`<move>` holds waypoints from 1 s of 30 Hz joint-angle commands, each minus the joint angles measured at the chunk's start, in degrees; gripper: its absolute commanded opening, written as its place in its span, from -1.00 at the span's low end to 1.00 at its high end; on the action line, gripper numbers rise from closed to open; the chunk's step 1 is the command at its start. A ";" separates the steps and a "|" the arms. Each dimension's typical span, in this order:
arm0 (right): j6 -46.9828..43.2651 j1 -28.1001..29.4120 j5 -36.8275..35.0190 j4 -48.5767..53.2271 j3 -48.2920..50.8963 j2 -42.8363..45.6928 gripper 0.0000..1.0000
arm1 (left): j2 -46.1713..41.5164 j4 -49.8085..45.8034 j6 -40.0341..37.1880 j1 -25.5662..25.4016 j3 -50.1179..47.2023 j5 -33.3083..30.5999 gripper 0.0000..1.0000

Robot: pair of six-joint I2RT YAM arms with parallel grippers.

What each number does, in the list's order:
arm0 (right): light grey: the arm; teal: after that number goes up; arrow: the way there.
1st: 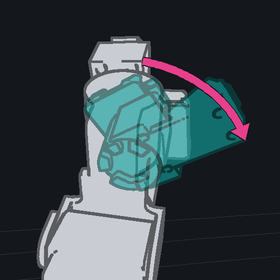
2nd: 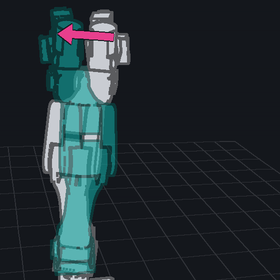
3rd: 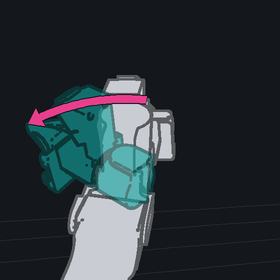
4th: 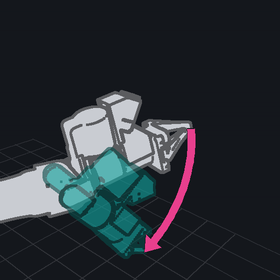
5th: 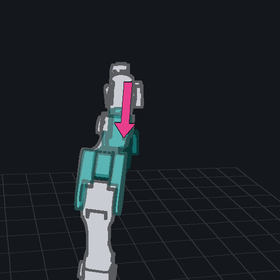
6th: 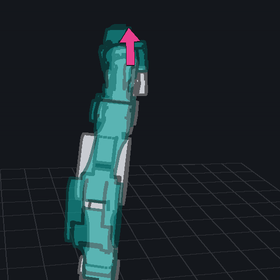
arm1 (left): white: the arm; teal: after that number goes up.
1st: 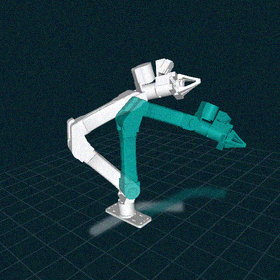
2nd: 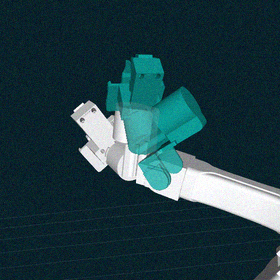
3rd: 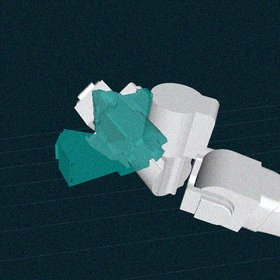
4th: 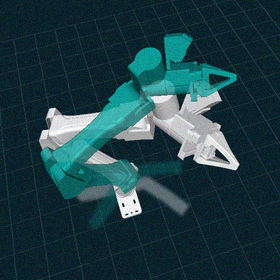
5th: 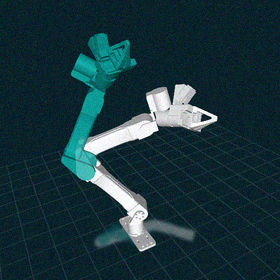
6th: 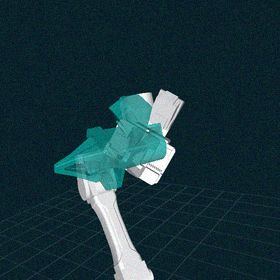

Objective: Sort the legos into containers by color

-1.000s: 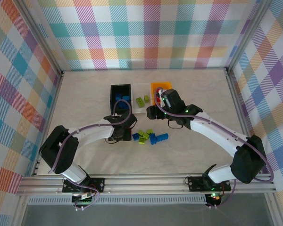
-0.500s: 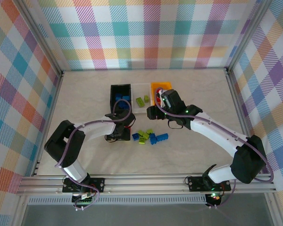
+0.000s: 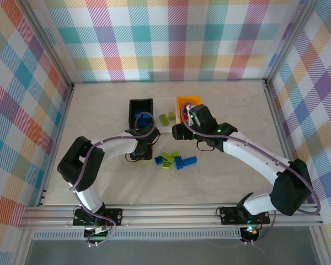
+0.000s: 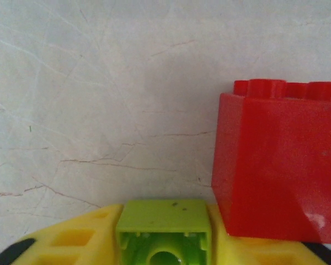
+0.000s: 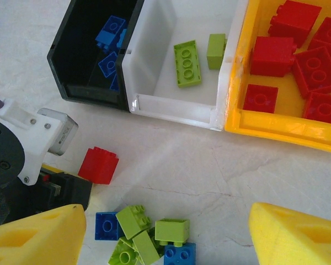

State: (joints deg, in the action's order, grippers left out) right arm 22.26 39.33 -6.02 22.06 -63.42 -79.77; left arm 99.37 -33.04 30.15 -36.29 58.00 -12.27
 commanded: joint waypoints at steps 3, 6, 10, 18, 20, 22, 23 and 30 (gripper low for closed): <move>1.07 -0.37 0.12 -1.15 0.58 1.54 0.56 | -2.74 -1.11 1.15 0.96 -1.45 -0.52 -0.36; 1.29 -0.31 0.00 -1.20 0.74 1.85 0.56 | -6.97 -2.49 1.97 0.79 -1.71 -0.01 -0.38; 1.93 -0.30 -1.14 -1.38 2.16 3.39 0.56 | -12.06 -5.52 2.44 0.18 1.27 0.24 -0.38; 3.75 -0.49 -3.82 -1.99 6.78 7.15 0.57 | -4.11 -6.29 1.49 -0.18 22.23 0.51 -0.38; 3.84 -0.57 -4.03 -1.51 7.48 7.58 0.57 | 0.84 -6.30 1.19 -0.17 28.40 0.19 -0.38; 3.93 -0.57 -4.25 -1.15 8.37 8.25 0.57 | 6.36 -7.01 0.59 -0.18 34.95 -0.45 -0.39; 4.02 -0.57 -4.38 -1.02 8.77 8.53 0.57 | 9.41 -7.88 0.15 -0.18 38.70 -0.90 -0.39; 3.80 -0.67 -4.79 0.00 10.92 11.06 0.57 | 27.92 -15.89 -1.47 0.36 60.73 -4.80 -0.39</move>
State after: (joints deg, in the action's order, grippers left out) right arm 25.30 38.96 -9.91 21.93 -53.43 -71.05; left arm 122.08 -42.24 30.26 -36.21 112.51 -14.50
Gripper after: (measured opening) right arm 0.786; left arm 0.323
